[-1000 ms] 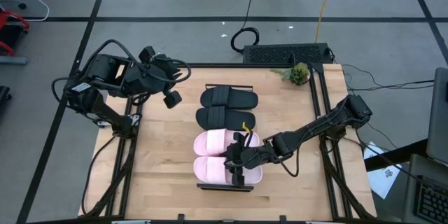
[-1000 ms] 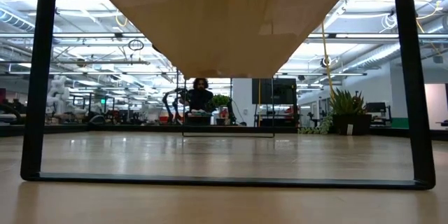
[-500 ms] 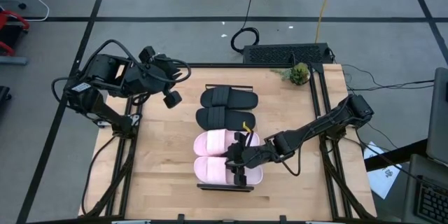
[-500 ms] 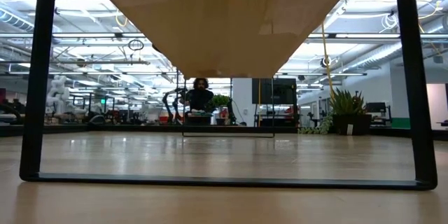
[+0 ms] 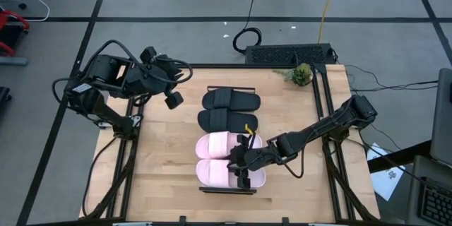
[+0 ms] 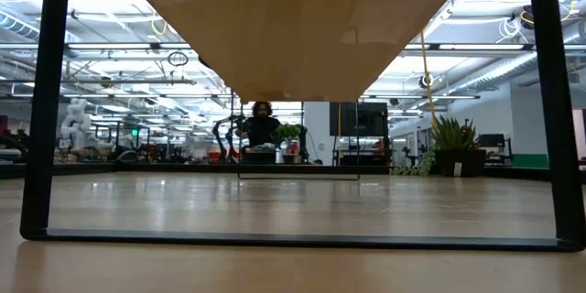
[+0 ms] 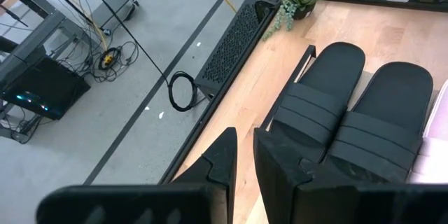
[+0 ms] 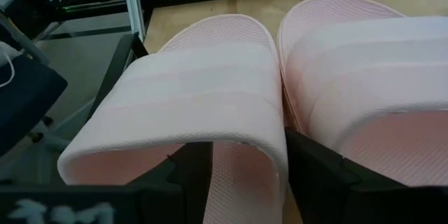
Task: Pick and place slides into the shelf
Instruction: Put the pink slide on the shelf
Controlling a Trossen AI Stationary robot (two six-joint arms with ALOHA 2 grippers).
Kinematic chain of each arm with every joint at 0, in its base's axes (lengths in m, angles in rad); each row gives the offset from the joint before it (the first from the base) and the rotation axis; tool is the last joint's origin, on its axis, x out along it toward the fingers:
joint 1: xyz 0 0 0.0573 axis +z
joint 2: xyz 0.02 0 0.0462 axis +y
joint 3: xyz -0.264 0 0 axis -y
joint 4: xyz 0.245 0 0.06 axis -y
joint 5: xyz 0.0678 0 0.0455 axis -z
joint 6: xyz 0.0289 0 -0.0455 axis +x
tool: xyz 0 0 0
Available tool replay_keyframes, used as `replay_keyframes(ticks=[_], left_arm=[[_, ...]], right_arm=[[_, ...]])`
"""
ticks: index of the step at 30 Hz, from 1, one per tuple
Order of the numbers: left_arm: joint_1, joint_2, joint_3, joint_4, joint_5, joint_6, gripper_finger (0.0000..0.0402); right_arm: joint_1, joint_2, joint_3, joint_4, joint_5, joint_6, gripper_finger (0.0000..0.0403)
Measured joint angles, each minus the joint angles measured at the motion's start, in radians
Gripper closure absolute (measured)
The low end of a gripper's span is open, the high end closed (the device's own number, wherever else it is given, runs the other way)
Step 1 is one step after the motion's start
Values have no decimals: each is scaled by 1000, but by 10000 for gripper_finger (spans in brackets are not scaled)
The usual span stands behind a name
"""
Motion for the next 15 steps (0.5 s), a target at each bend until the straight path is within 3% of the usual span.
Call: replay_keyframes(ticks=[15], left_arm=[[0, 0, 0, 0, 0, -1, 348]], right_arm=[[6, -35, 0, -66, -4, 0, 241]])
